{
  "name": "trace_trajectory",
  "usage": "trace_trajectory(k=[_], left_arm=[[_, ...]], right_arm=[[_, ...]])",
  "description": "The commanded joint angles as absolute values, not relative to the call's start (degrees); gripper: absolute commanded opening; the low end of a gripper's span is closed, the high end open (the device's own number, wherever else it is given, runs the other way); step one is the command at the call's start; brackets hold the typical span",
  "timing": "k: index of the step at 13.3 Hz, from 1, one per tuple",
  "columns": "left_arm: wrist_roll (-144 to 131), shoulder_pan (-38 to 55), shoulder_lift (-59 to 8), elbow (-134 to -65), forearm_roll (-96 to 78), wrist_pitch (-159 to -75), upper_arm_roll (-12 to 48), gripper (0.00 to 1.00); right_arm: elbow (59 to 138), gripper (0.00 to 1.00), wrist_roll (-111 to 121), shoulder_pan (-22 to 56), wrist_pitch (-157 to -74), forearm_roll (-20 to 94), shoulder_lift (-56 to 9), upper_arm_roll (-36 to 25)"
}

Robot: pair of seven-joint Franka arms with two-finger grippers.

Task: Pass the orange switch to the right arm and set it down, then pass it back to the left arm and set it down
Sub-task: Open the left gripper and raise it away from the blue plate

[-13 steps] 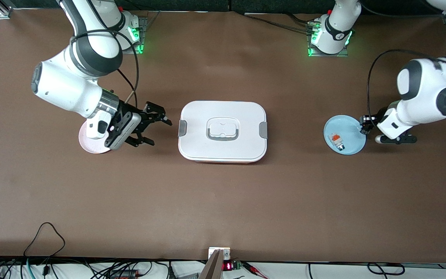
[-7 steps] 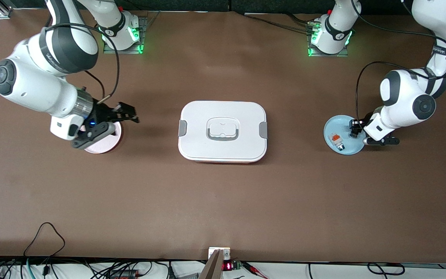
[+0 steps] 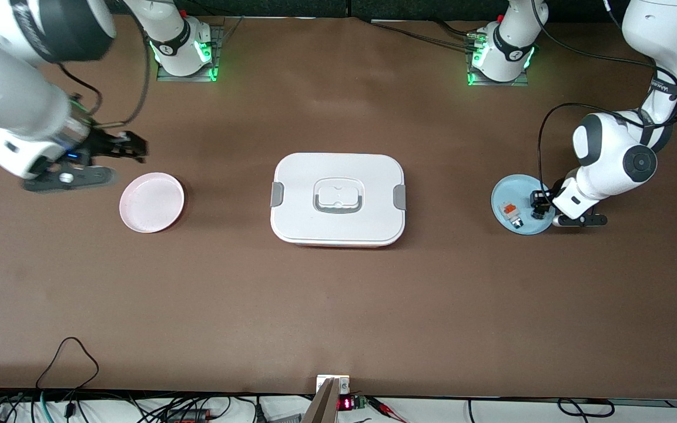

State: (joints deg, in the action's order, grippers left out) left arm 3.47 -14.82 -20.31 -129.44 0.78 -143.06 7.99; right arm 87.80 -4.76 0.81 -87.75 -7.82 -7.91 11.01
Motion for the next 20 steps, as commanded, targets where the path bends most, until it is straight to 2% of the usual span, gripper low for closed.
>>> trace_trajectory(k=[1, 2, 6, 12, 13, 16, 20], left_arm=[[4.04, -14.50, -20.83, -129.02, 2.20, -144.32, 6.51, 0.80], [4.30, -14.50, -20.13, -128.94, 2.20, -144.23, 6.24, 0.99], [5.01, -14.50, -14.17, -128.94, 2.20, -142.57, 6.24, 0.99], [7.90, -12.67, -4.33, -129.47, 1.84, -135.00, 6.50, 0.99], [8.17, -11.53, -1.70, -126.16, 1.85, -130.91, 6.42, 0.99], [7.74, -10.81, -1.32, -107.63, 1.85, -109.84, 6.33, 0.99], [7.12, -10.63, -0.79, -94.42, 2.11, -95.75, 6.68, 0.99]], right_arm=[[84.46, 1.00, -5.80, 0.62, -84.20, -7.92, -8.26, 5.82], [84.46, 1.00, -5.89, 0.70, -84.20, -5.65, -8.26, 3.28], [84.64, 1.00, -4.14, 0.70, -84.99, -3.51, -7.39, -2.01], [84.55, 1.00, 1.14, 0.62, -84.11, -2.99, -6.94, -3.52], [84.55, 1.00, 1.14, 0.62, -83.76, -2.99, -6.86, -3.52], [84.55, 1.00, 1.14, 0.62, -83.32, -2.90, -6.16, -3.43], [84.64, 1.00, 1.14, 0.62, -82.62, -2.81, -5.71, -3.51]])
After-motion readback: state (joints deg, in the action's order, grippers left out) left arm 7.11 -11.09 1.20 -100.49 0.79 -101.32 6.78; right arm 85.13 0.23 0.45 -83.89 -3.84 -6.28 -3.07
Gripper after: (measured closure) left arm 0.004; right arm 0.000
